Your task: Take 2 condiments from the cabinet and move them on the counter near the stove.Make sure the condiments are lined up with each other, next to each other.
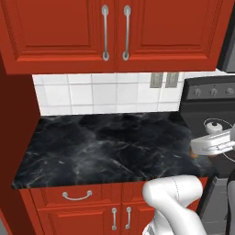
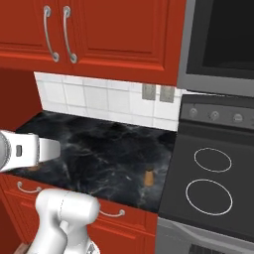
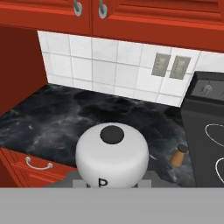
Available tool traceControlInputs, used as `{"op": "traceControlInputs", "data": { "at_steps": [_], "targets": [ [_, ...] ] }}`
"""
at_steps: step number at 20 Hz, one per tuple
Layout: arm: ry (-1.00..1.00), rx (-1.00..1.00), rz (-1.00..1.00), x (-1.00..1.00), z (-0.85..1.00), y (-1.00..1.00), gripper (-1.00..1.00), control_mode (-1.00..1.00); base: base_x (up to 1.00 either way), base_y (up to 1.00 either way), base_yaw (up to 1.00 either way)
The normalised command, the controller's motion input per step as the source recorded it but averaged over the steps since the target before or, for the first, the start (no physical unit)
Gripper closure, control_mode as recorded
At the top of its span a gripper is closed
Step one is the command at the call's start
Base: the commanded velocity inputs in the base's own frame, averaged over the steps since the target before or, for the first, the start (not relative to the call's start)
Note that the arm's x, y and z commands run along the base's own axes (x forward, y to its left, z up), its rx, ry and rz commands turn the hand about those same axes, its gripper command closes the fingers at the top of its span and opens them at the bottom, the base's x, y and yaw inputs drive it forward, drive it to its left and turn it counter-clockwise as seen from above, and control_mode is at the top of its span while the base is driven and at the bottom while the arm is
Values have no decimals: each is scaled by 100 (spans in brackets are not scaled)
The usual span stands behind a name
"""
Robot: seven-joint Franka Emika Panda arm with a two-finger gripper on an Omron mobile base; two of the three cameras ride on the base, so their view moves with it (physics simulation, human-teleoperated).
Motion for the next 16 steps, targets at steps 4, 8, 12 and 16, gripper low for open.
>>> {"op": "traceControlInputs", "data": {
  "at_steps": [4,8,12,16],
  "targets": [
    [0,0,0,0,0,0,100,100,34,13,-4],
    [0,0,0,0,0,0,100,100,26,18,-6],
    [0,0,0,0,0,0,100,100,31,11,-12],
    [0,0,0,0,0,0,100,100,38,13,-18]
  ]
}}
